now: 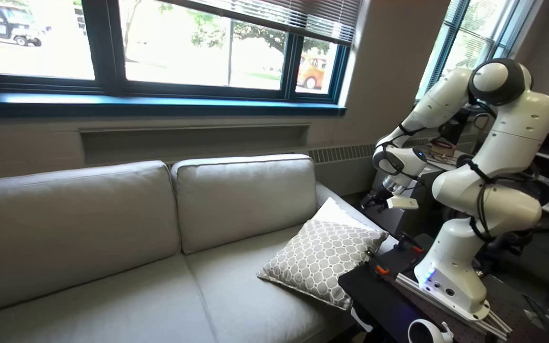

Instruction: Move the pillow in the middle of the couch to the right side

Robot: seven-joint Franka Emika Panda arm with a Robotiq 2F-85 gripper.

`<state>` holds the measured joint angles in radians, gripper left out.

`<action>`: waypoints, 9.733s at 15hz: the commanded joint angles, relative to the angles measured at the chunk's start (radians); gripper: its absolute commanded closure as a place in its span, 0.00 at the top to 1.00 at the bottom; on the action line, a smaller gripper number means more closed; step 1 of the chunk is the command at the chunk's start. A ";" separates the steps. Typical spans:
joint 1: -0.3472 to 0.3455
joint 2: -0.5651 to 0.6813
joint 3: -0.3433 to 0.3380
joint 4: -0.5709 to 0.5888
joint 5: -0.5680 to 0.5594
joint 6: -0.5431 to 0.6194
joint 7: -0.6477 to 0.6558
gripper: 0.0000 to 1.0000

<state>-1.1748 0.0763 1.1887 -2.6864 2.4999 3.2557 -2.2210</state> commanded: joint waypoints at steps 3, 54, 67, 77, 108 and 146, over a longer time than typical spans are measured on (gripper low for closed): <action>0.052 0.055 -0.178 0.110 -0.102 0.103 0.037 1.00; 1.287 0.272 -1.125 0.535 -0.397 0.203 0.190 0.05; 1.185 0.438 -1.269 0.461 -0.378 0.100 0.197 0.88; 0.613 0.806 -0.965 0.451 -0.669 -0.216 0.388 1.00; 0.974 0.341 -0.840 0.436 -0.850 0.061 0.744 0.02; 1.594 0.495 -1.566 0.727 -0.795 0.195 0.785 0.89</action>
<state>0.4194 0.5700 -0.3773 -1.9610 1.7044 3.4509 -1.4366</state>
